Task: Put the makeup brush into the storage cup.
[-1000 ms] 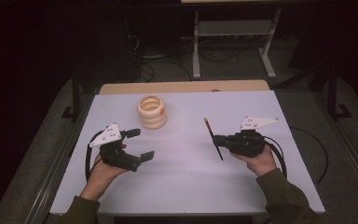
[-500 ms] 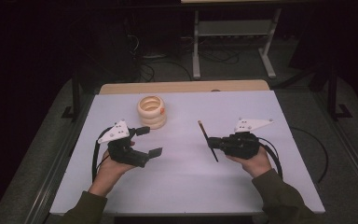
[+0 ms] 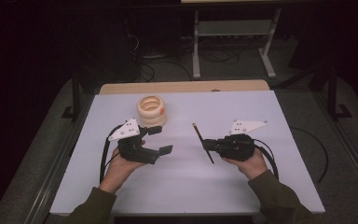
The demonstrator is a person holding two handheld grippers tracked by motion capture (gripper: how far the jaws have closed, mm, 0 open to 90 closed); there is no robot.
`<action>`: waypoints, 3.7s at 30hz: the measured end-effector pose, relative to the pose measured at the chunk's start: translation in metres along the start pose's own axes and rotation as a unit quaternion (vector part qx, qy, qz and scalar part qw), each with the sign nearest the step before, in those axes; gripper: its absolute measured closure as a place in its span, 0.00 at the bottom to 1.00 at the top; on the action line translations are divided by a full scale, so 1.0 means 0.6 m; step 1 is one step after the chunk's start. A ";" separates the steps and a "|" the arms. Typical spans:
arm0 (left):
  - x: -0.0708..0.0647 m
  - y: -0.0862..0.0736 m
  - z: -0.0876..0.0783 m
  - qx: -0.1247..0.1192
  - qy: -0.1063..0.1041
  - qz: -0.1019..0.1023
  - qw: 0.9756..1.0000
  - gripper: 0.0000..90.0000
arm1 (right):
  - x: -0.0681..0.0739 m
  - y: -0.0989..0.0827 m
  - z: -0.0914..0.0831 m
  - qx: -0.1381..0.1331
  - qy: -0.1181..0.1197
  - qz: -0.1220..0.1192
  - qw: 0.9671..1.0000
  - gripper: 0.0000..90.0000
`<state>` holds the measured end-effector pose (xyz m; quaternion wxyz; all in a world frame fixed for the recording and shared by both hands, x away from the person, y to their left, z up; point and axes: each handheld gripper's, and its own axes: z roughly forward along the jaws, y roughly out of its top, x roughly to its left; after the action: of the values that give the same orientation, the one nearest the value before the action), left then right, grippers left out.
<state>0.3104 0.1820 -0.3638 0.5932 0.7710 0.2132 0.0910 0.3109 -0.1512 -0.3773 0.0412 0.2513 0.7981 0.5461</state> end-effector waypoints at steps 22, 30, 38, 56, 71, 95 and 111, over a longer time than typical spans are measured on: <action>-0.007 0.009 0.037 -0.008 -0.025 -0.008 1.000 0.45 | 0.021 0.009 0.023 -0.004 0.018 -0.013 1.000 0.92; -0.009 0.009 0.045 -0.008 -0.041 -0.011 0.999 0.53 | 0.027 0.012 0.032 -0.008 0.021 -0.012 1.000 0.92; -0.011 0.010 0.044 -0.014 -0.044 -0.011 0.999 0.61 | 0.032 0.013 0.044 -0.009 0.024 -0.021 0.999 0.92; -0.011 0.010 0.044 -0.011 -0.046 -0.017 0.999 0.74 | 0.047 0.017 0.074 -0.009 0.031 -0.030 0.999 0.92; -0.011 0.010 0.045 -0.006 -0.043 -0.027 0.999 0.83 | 0.049 0.017 0.079 -0.008 0.032 -0.030 0.999 0.92; -0.015 0.011 0.046 -0.002 -0.050 -0.041 0.998 0.93 | 0.053 0.016 0.090 -0.004 0.025 -0.049 0.998 0.80; -0.009 0.009 0.034 0.006 -0.041 -0.036 0.999 0.93 | 0.044 0.014 0.083 0.016 0.016 -0.020 1.000 0.31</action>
<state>0.3148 0.1610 -0.3637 0.5997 0.7694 0.2166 0.0371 0.3076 -0.0945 -0.3845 0.0351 0.2272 0.8123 0.5360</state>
